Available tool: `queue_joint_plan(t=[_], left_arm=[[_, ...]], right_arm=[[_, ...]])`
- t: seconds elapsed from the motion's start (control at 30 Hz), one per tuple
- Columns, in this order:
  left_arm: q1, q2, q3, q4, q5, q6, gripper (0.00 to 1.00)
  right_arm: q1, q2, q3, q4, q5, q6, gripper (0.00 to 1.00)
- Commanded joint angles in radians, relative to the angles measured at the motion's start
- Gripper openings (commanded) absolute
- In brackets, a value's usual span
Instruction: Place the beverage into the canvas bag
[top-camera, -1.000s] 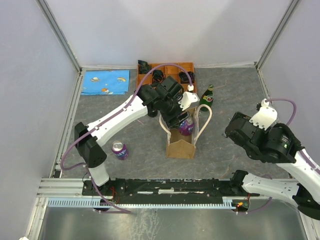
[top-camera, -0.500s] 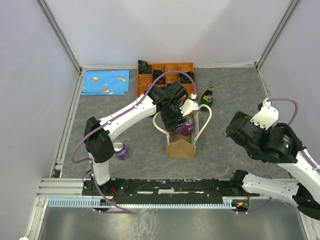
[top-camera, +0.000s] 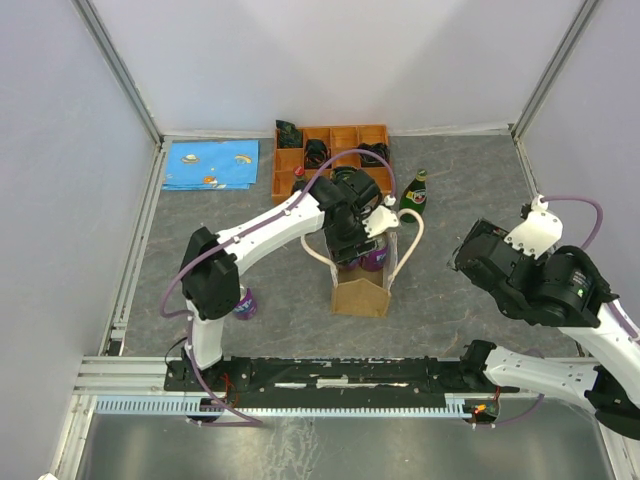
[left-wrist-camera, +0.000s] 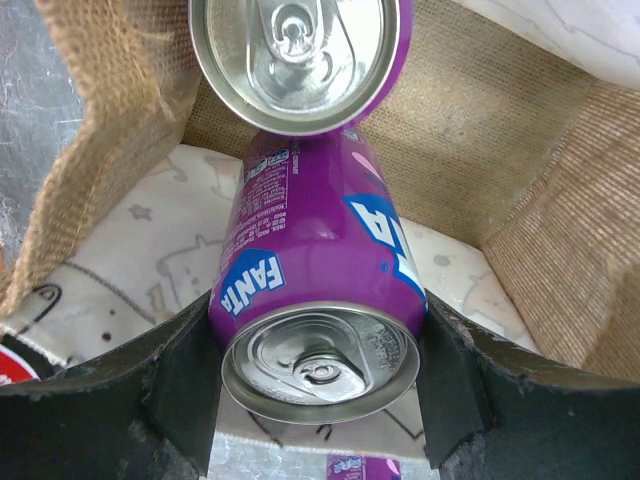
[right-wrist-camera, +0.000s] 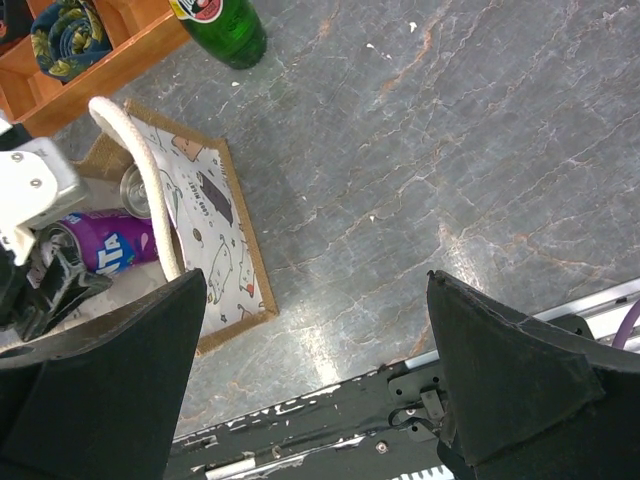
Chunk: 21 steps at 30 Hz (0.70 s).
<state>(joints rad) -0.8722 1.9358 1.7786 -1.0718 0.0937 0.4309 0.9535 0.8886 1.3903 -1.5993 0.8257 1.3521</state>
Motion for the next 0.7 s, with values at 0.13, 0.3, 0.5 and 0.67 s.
queue_joint_plan(t=[0.13,0.3,0.5,0.67], left_arm=[[0.000,0.056,0.050,0.060,-0.033,0.056,0.03],[0.002,0.092,0.080,0.059,-0.045,0.057,0.03],[0.000,0.120,0.108,0.065,-0.074,0.028,0.38],[0.000,0.109,0.105,0.067,-0.082,0.015,0.78]], right_arm=[[0.002,-0.012,0.035,-0.081,0.053,0.041,0.99],[0.002,-0.025,0.034,-0.101,0.055,0.058,0.99],[0.002,-0.033,0.031,-0.111,0.057,0.065,0.99],[0.002,-0.030,0.029,-0.110,0.057,0.064,0.99]])
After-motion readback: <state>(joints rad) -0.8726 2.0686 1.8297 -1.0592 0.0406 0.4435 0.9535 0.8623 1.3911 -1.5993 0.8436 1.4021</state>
